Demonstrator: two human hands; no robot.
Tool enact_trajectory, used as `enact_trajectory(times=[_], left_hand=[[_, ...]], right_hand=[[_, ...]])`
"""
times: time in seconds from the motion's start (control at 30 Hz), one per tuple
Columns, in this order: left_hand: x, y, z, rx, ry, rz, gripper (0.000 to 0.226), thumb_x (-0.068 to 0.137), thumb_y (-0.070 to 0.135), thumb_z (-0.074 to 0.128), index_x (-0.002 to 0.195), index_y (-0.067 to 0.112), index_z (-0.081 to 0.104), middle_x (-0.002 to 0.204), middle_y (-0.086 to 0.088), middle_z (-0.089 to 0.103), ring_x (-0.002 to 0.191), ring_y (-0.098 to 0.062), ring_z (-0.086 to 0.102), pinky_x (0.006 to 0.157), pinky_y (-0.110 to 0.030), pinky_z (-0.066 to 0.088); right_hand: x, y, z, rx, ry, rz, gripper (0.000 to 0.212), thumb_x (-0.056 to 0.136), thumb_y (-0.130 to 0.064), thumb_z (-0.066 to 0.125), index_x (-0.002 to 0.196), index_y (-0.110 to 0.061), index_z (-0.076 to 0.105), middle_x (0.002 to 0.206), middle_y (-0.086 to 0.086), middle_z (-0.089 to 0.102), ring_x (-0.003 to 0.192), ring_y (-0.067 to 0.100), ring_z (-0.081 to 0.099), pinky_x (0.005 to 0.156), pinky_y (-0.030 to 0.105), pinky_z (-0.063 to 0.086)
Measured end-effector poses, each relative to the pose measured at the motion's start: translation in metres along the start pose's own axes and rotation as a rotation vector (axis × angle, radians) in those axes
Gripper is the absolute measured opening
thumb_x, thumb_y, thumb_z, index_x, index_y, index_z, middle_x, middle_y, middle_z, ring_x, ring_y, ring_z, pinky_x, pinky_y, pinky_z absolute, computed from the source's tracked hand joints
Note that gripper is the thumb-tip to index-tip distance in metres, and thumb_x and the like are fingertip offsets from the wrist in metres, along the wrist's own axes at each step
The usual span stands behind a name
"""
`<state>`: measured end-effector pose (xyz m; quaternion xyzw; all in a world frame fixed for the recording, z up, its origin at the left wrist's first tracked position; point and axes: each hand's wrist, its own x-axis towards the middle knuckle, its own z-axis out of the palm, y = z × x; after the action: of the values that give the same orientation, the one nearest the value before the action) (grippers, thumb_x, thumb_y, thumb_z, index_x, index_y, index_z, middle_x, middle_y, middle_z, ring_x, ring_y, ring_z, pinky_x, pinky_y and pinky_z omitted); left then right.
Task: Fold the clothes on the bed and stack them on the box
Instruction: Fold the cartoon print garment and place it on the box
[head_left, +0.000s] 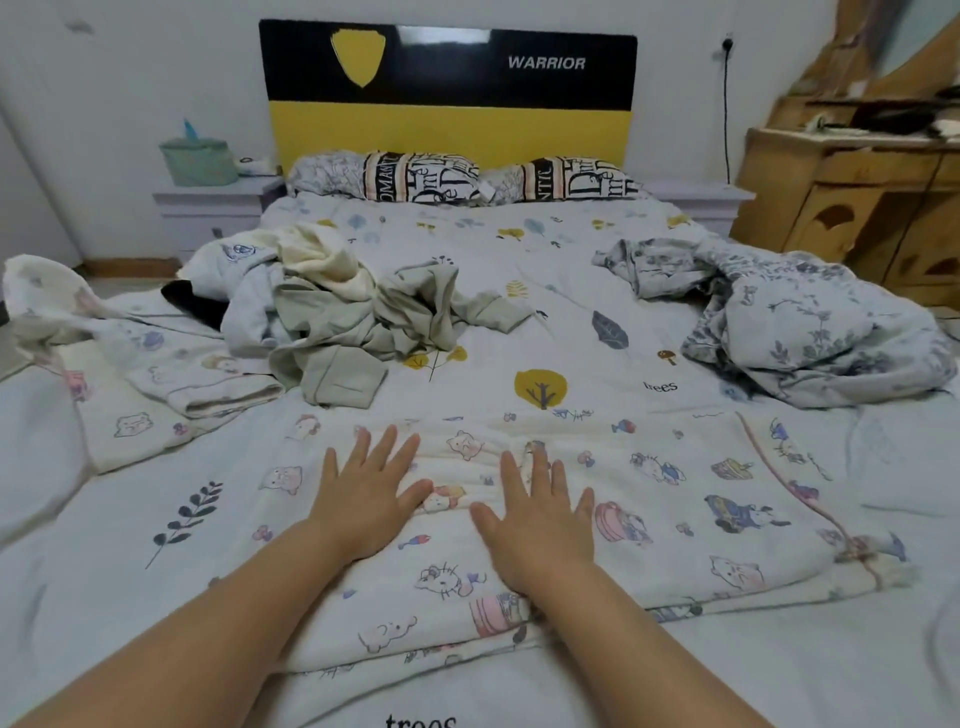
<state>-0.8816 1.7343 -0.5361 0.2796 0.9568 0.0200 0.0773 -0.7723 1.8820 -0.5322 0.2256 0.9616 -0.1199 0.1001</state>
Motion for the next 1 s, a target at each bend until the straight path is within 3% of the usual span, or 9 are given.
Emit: enact_trajectory(times=[0.1, 0.27, 0.4, 0.5, 0.6, 0.77, 0.83, 0.9, 1.0], left_hand=[[0.001, -0.002, 0.006, 0.014, 0.002, -0.015, 0.071, 0.086, 0.066, 0.004, 0.149, 0.035, -0.006, 0.158, 0.006, -0.012, 0.145, -0.022, -0.013, 0.115, -0.05, -0.005], [0.004, 0.012, -0.01, 0.011, -0.068, -0.067, 0.063, 0.097, 0.052, 0.021, 0.15, 0.028, -0.003, 0.159, 0.0, -0.008, 0.146, -0.027, -0.006, 0.115, -0.051, 0.005], [0.006, 0.056, -0.034, -0.133, 0.067, 0.042, 0.059, 0.096, 0.033, 0.041, 0.147, 0.016, 0.019, 0.154, -0.009, 0.021, 0.14, -0.027, 0.021, 0.114, -0.043, 0.023], [0.004, 0.104, -0.041, -0.195, 0.078, 0.21, 0.057, 0.097, 0.029, 0.041, 0.149, 0.02, 0.019, 0.157, -0.004, 0.015, 0.144, -0.021, 0.014, 0.116, -0.039, 0.016], [0.002, 0.143, -0.04, -0.151, -0.025, 0.28, 0.06, 0.097, 0.035, 0.039, 0.15, 0.024, 0.013, 0.159, -0.002, 0.001, 0.146, -0.022, -0.001, 0.118, -0.047, 0.005], [0.002, 0.159, -0.011, 0.047, -0.056, 0.27, 0.067, 0.094, 0.06, 0.014, 0.151, 0.026, 0.005, 0.159, -0.004, -0.002, 0.145, -0.027, -0.007, 0.114, -0.056, -0.001], [0.002, 0.158, 0.0, 0.038, -0.051, 0.26, 0.101, 0.066, 0.08, -0.017, 0.151, 0.027, 0.001, 0.159, -0.003, -0.001, 0.145, -0.025, -0.008, 0.114, -0.055, -0.003], [0.004, 0.157, 0.006, 0.045, -0.051, 0.258, 0.131, 0.036, 0.08, -0.037, 0.151, 0.029, -0.001, 0.159, -0.001, -0.002, 0.146, -0.023, -0.009, 0.114, -0.053, -0.005], [0.003, 0.155, 0.008, 0.035, -0.027, 0.249, 0.131, 0.035, 0.078, -0.039, 0.151, 0.029, -0.002, 0.159, 0.0, -0.002, 0.146, -0.021, -0.009, 0.114, -0.051, -0.006]], right_hand=[[0.001, 0.002, 0.006, 0.023, 0.014, -0.004, 0.068, 0.095, -0.059, 0.014, 0.149, -0.027, -0.015, 0.154, 0.003, -0.027, 0.144, 0.024, -0.021, 0.114, 0.052, -0.011], [-0.001, 0.008, -0.008, 0.143, -0.024, -0.071, 0.064, 0.098, -0.053, 0.02, 0.151, -0.027, -0.004, 0.157, 0.004, -0.019, 0.145, 0.025, -0.014, 0.115, 0.053, -0.008], [-0.015, 0.039, -0.033, 0.329, 0.253, -0.098, 0.047, 0.1, -0.032, 0.034, 0.144, -0.018, 0.032, 0.151, 0.005, 0.03, 0.139, 0.023, 0.023, 0.114, 0.04, 0.019], [-0.026, 0.085, -0.053, 0.303, 0.416, 0.081, 0.041, 0.096, -0.018, 0.037, 0.137, -0.018, 0.041, 0.14, 0.002, 0.041, 0.128, 0.021, 0.033, 0.105, 0.034, 0.027], [-0.032, 0.137, -0.075, 0.217, 0.43, 0.383, 0.043, 0.094, -0.014, 0.039, 0.137, -0.019, 0.041, 0.14, 0.005, 0.04, 0.128, 0.025, 0.034, 0.102, 0.038, 0.029], [-0.039, 0.202, -0.078, 0.244, 0.228, 0.72, 0.043, 0.095, -0.032, 0.039, 0.134, -0.014, 0.036, 0.137, 0.011, 0.04, 0.126, 0.029, 0.037, 0.1, 0.039, 0.033], [-0.039, 0.216, -0.073, 0.293, 0.188, 0.747, 0.051, 0.088, -0.041, 0.05, 0.129, -0.012, 0.04, 0.131, 0.012, 0.047, 0.121, 0.031, 0.044, 0.095, 0.038, 0.04], [-0.04, 0.222, -0.07, 0.34, 0.199, 0.767, 0.053, 0.078, -0.043, 0.059, 0.118, -0.011, 0.047, 0.12, 0.012, 0.056, 0.112, 0.032, 0.052, 0.087, 0.036, 0.045], [-0.039, 0.226, -0.073, 0.458, 0.169, 0.708, 0.032, 0.076, -0.038, 0.062, 0.087, -0.008, 0.056, 0.092, 0.009, 0.066, 0.092, 0.03, 0.063, 0.075, 0.032, 0.049]])
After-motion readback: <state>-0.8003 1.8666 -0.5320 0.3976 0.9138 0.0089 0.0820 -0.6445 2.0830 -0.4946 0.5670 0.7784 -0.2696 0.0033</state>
